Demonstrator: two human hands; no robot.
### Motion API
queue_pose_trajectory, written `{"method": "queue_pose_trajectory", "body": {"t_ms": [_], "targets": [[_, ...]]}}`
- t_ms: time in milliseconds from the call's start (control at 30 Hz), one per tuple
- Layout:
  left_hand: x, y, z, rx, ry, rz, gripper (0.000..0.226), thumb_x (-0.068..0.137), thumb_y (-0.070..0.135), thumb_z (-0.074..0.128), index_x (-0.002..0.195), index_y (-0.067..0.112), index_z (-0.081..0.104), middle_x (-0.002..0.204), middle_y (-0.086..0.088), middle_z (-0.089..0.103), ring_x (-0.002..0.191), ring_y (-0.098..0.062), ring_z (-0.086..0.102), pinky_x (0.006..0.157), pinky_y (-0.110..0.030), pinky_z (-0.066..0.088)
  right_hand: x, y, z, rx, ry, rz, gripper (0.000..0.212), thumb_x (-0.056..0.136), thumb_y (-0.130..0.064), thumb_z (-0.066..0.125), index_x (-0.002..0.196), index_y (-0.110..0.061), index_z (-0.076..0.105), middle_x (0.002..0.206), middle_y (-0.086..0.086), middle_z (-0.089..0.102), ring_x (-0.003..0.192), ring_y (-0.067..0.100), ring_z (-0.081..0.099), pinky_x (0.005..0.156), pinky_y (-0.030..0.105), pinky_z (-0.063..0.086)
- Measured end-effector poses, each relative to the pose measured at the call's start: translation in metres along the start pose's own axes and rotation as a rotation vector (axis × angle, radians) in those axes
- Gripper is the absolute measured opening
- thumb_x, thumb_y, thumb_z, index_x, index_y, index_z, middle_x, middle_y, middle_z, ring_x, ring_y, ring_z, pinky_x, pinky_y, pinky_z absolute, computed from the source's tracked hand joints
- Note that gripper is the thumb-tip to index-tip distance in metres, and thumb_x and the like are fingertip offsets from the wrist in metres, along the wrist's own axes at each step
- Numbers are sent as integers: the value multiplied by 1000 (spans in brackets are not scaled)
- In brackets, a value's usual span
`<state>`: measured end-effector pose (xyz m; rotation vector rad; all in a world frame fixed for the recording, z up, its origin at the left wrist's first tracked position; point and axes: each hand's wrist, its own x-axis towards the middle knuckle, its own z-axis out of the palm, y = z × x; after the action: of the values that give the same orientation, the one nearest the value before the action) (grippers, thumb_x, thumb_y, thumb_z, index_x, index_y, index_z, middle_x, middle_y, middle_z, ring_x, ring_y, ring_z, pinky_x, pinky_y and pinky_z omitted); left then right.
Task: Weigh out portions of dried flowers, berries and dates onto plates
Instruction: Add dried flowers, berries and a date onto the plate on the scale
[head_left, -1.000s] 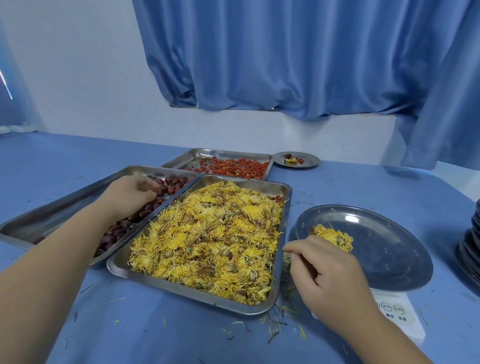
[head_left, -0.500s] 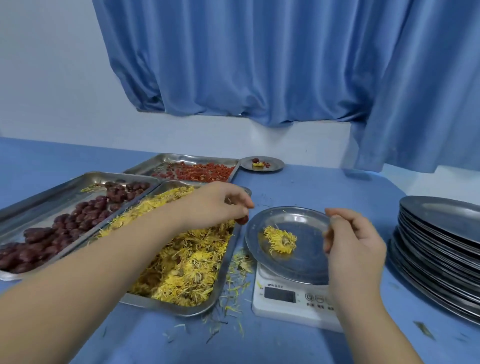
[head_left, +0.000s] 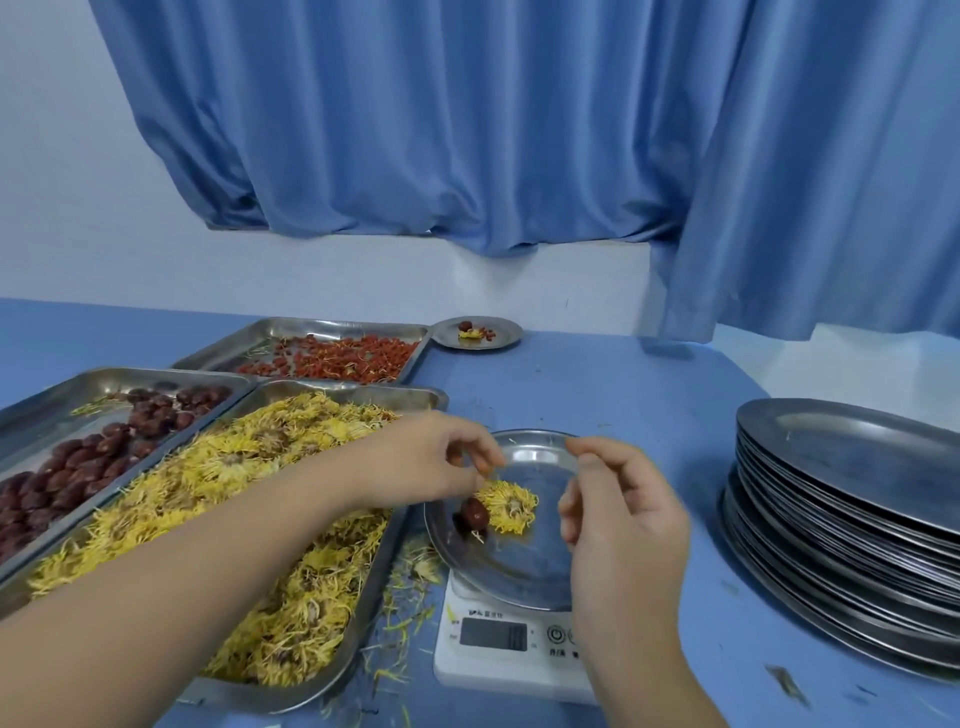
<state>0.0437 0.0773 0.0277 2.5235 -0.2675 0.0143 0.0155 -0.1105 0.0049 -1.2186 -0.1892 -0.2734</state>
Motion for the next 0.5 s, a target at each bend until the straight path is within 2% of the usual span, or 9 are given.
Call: {"method": "queue_pose_trajectory", "body": {"t_ms": [133,200,267,333,400,500], "targets": [[1,-10,-31,24,89,-56,16,89,28,66,98,41,69,95,19,67,87,4,60,73,-11,46,19,-12,10,13,-114,121,31,90,-5,53,73,-23,71,51,-1,49,42,10,40,38,18,33],[3,-19,-52,44,156,-96,13,88,28,66,95,39,70,91,16,69,79,8,61,64,-9,43,37,-22,16,-55,-231,142,30,89,-7,52,74,-24,71,50,-2,50,42,8,41,38,18,33],[6,-32,-76,76,264,-153,11,88,30,65,94,38,70,87,19,69,75,7,61,62,-13,41,56,-30,24,-143,-351,162,25,89,-10,53,75,-22,71,52,-2,53,43,9,43,39,19,35],[11,-51,-99,58,389,-230,12,90,27,62,94,34,70,90,19,68,79,3,61,63,-19,41,75,-34,31,-240,-432,178,19,88,-14,56,76,-19,71,54,-1,58,44,11,46,40,21,38],[18,-75,-118,44,453,-310,11,91,25,60,93,30,70,92,12,68,78,-5,60,63,-23,42,91,-33,36,-327,-468,170,16,86,-16,59,76,-18,71,57,-2,62,46,12,49,42,23,39],[30,-113,-132,145,432,-434,15,93,28,56,92,21,68,91,-3,70,75,-17,60,65,-28,43,109,-25,39,-385,-478,160,16,86,-17,60,76,-19,72,60,-2,64,49,13,52,46,26,41]]}}
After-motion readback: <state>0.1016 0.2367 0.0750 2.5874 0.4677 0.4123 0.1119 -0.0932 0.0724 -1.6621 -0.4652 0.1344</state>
